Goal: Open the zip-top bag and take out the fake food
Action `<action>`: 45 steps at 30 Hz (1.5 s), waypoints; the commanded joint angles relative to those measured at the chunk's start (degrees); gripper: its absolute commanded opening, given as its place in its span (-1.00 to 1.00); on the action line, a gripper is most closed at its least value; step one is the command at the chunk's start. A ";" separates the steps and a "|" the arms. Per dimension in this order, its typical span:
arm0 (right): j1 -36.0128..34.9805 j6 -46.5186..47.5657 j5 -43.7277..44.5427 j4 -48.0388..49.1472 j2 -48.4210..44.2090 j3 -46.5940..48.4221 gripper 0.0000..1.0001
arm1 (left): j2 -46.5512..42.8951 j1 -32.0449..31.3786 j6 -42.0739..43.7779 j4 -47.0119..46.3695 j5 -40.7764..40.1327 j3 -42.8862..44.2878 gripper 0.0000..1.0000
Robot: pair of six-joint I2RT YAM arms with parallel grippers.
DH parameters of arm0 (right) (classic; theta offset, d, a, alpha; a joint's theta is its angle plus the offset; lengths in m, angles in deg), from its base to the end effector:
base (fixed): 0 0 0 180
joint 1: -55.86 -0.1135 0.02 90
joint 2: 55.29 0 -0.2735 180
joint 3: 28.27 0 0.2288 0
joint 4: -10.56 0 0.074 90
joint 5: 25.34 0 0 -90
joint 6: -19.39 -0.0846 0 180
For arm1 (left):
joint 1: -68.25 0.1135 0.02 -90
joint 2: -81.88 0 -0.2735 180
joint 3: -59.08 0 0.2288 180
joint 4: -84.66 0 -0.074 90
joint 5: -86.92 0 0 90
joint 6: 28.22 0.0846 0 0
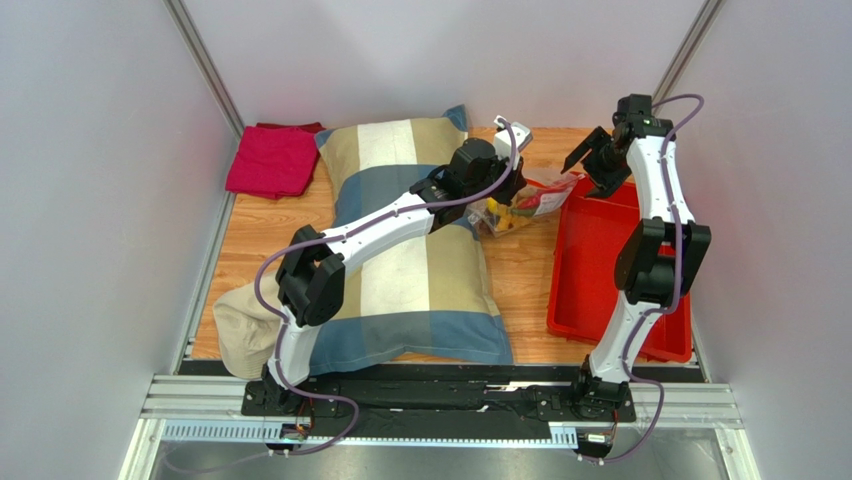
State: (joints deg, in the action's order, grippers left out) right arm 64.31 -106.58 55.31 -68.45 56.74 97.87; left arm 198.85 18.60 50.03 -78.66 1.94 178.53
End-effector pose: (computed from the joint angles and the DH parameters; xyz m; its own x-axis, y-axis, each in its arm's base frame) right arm 0.4088 -0.0468 0.2802 -0.6798 0.6869 -0.2569 0.5883 0.7199 0.3682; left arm 0.3350 -0.4057 0.3283 -0.3213 0.0649 -0.9448 0.7647 0.6062 -0.2184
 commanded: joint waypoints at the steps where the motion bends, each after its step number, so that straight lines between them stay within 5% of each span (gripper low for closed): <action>1: 0.17 -0.77 1.96 5.35 3.01 -1.07 0.48 | -4.03 0.17 -1.35 -2.09 2.10 0.34 -1.00; 5: 0.08 -1.12 1.96 8.52 6.09 0.59 0.33 | -4.03 0.17 -1.26 -1.91 2.98 0.69 -1.00; 8: -0.10 -0.69 2.66 10.46 7.41 2.53 0.04 | -4.47 0.17 -0.74 -1.74 4.21 0.61 -1.00; 11: -0.53 0.02 2.40 10.64 6.98 4.99 -0.45 | -5.34 0.17 0.49 -1.65 6.23 -0.44 -1.00; 12: -0.80 0.28 2.05 10.99 6.45 5.17 -0.87 | -5.61 0.17 1.02 -1.65 6.49 -1.49 -1.00; 14: -1.67 0.72 1.00 11.52 4.96 5.52 -1.00 | -6.22 0.08 1.29 -1.65 7.63 -2.29 -1.00; 16: -2.20 0.11 -0.40 10.73 4.08 6.39 -1.00 | -6.31 0.16 1.99 1.23 8.17 -1.68 -0.75; 17: -2.99 0.11 -0.50 10.12 3.12 6.83 -1.00 | -6.31 0.17 1.99 2.38 7.73 -0.20 -0.32; 20: -5.01 -0.25 0.46 6.43 1.27 8.85 -1.00 | -5.70 0.60 2.87 6.08 6.68 4.28 0.35; 23: -7.47 -1.38 2.05 3.96 -0.31 9.56 -1.00 | -3.95 0.96 4.36 6.96 6.32 8.93 0.70; 37: -14.34 -9.21 6.44 -2.81 -4.71 12.73 -1.00 | 6.07 1.22 6.47 3.27 2.47 14.05 0.66; 42: -14.60 -8.95 6.36 -3.16 -5.33 12.11 -1.00 | 9.23 1.48 5.77 3.71 1.14 16.25 0.43; 45: -14.86 -8.60 6.80 -3.16 -6.12 11.32 -0.95 | 10.99 1.75 4.46 3.89 1.31 18.44 0.04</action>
State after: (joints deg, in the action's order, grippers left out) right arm 49.93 -114.36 61.17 -71.77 54.86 108.14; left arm 209.17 19.76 54.51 -73.66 4.08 191.91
